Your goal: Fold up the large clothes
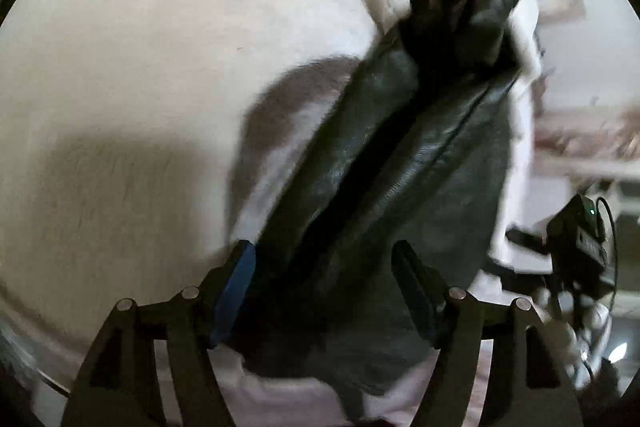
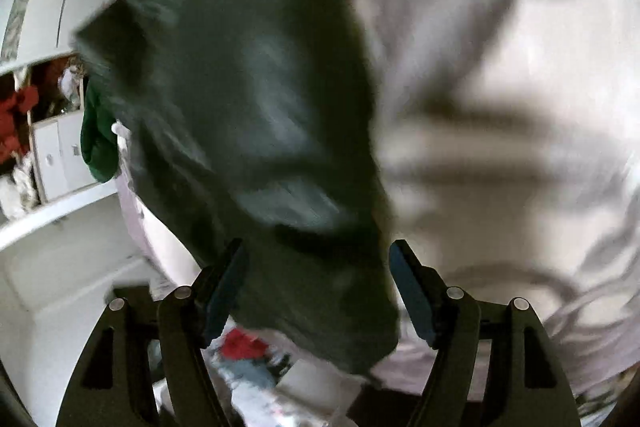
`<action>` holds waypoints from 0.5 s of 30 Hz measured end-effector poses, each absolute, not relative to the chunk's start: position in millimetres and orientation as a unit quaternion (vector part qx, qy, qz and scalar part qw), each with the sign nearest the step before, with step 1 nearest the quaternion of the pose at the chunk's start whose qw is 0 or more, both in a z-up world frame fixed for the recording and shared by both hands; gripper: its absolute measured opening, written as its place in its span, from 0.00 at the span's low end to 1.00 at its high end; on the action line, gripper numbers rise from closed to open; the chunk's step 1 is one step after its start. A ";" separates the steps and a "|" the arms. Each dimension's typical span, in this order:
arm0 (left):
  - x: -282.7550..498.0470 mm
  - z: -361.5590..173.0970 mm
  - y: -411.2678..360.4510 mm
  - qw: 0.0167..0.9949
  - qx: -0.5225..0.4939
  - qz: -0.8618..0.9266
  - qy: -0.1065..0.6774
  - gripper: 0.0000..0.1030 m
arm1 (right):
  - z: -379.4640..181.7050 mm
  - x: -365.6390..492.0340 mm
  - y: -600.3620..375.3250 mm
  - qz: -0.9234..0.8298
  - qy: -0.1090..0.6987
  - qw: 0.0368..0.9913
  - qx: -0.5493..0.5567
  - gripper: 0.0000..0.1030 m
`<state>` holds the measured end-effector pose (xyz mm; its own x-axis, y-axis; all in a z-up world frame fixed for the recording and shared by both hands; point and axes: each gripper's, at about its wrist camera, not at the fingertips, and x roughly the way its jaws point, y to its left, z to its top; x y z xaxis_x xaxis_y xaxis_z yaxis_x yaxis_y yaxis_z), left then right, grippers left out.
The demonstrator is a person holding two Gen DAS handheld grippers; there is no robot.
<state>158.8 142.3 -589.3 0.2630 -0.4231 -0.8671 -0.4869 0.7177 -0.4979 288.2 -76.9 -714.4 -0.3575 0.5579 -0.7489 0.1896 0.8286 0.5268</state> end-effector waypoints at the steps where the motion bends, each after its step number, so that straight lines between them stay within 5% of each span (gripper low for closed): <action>1: 161.0 -589.4 140.6 0.708 -0.368 0.023 0.603 0.64 | -733.6 275.1 -77.4 0.182 0.811 0.500 0.241 0.72; 2: 162.3 -588.3 139.0 0.716 -0.363 0.021 0.595 0.50 | -745.7 267.5 -75.4 0.190 0.813 0.487 0.257 0.72; 3: 162.4 -585.0 137.6 0.727 -0.357 0.020 0.587 0.25 | -758.3 259.1 -73.8 0.198 0.812 0.471 0.282 0.72; 6: 157.3 -571.6 132.5 0.748 -0.335 0.011 0.573 0.07 | -767.4 243.2 -65.9 0.202 0.790 0.485 0.315 0.69; 8: 149.0 -559.3 131.7 0.753 -0.344 0.004 0.561 0.06 | -761.3 234.6 -56.0 0.207 0.785 0.499 0.302 0.27; 9: 145.5 -555.8 131.1 0.754 -0.346 0.004 0.558 0.06 | -755.1 230.4 -53.9 0.207 0.782 0.503 0.304 0.21; 15: 102.5 -555.3 135.0 0.715 -0.357 0.022 0.600 0.06 | -722.4 160.8 -46.8 0.215 0.809 0.480 0.264 0.14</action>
<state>102.5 135.0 -555.3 0.2780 -0.3966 -0.8749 -0.4606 0.7442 -0.4837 160.8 -46.8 -722.4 -0.4000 0.6338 -0.6621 0.2215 0.7678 0.6012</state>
